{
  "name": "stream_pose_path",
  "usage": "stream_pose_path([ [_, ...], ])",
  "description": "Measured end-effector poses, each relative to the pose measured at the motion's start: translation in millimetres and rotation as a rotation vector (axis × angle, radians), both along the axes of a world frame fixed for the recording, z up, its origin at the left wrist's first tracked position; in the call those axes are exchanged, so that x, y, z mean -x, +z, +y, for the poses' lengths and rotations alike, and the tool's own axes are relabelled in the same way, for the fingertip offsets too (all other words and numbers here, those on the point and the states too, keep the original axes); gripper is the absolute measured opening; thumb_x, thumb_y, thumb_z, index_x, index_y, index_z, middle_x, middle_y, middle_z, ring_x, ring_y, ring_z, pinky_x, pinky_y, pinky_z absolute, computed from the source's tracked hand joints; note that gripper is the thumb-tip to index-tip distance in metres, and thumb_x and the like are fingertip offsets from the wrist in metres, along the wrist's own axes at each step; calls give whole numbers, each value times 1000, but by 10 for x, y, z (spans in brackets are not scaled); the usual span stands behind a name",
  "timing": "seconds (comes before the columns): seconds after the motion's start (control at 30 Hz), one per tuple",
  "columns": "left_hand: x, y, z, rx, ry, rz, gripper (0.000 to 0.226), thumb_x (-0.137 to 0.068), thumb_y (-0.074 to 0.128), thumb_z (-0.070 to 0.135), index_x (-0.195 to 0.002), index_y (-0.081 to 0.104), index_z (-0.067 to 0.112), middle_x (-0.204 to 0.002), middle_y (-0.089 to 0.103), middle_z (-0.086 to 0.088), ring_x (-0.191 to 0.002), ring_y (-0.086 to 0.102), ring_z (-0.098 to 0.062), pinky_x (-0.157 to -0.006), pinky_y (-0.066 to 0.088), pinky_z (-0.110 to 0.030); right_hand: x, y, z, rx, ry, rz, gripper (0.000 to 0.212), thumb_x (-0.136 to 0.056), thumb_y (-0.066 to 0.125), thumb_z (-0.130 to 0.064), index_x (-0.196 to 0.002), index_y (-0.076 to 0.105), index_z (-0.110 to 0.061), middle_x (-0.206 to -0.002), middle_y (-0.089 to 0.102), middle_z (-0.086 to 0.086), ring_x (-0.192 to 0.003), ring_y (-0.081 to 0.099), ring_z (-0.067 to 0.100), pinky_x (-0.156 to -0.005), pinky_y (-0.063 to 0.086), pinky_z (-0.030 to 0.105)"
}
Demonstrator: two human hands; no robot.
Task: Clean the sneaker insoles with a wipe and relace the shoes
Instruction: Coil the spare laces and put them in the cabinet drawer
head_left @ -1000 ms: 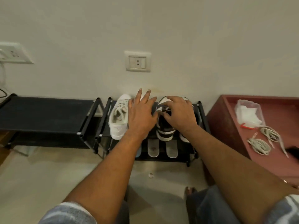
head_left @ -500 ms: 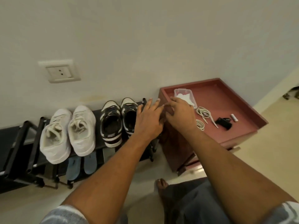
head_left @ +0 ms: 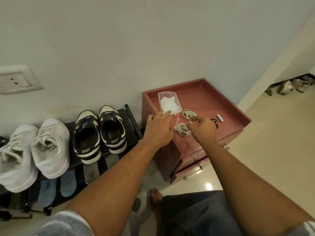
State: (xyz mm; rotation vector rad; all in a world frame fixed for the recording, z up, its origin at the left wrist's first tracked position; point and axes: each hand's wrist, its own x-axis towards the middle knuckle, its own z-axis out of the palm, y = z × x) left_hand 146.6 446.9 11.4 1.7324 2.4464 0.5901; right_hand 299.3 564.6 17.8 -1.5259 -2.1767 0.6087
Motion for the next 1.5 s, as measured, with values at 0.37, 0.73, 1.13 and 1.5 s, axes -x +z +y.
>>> stream_pose_path([
  [0.37, -109, -270, 297, 203, -80, -48, 40, -107, 52, 43, -144, 63, 32, -148, 64, 3, -152, 42, -23, -121, 26, -59, -92, -203, 87, 42, 75, -99, 26, -83, 77, -43, -106, 78, -33, -96, 77, 4, -88, 72, 22, -82, 57, 34],
  [0.73, -124, -504, 569, 444, -113, -11, 41, -106, 48, 46, -138, 65, 26, -161, 50, 2, -164, 13, -24, -127, 4, -68, 144, -677, 248, -91, 302, -322, 22, -81, 71, -41, -100, 72, -29, -95, 76, 3, -92, 71, 33, -78, 56, 39],
  [1.13, -149, -473, 648, 418, -84, -38, 42, -103, 54, 36, -144, 61, 31, -163, 48, 5, -163, 15, -27, -126, 5, -73, 204, -729, 486, -135, 294, -326, 20, -90, 69, -43, -100, 80, -30, -92, 76, 1, -85, 70, 28, -72, 51, 34],
  [1.5, -195, -356, 728, 44, 111, -236, 34, -105, 56, 35, -137, 69, 35, -142, 68, 7, -153, 39, -25, -126, 10, -64, 32, -390, 650, -68, 254, -76, 26, -93, 67, -55, -96, 81, -33, -67, 69, -9, -70, 66, 16, -67, 52, 32],
])
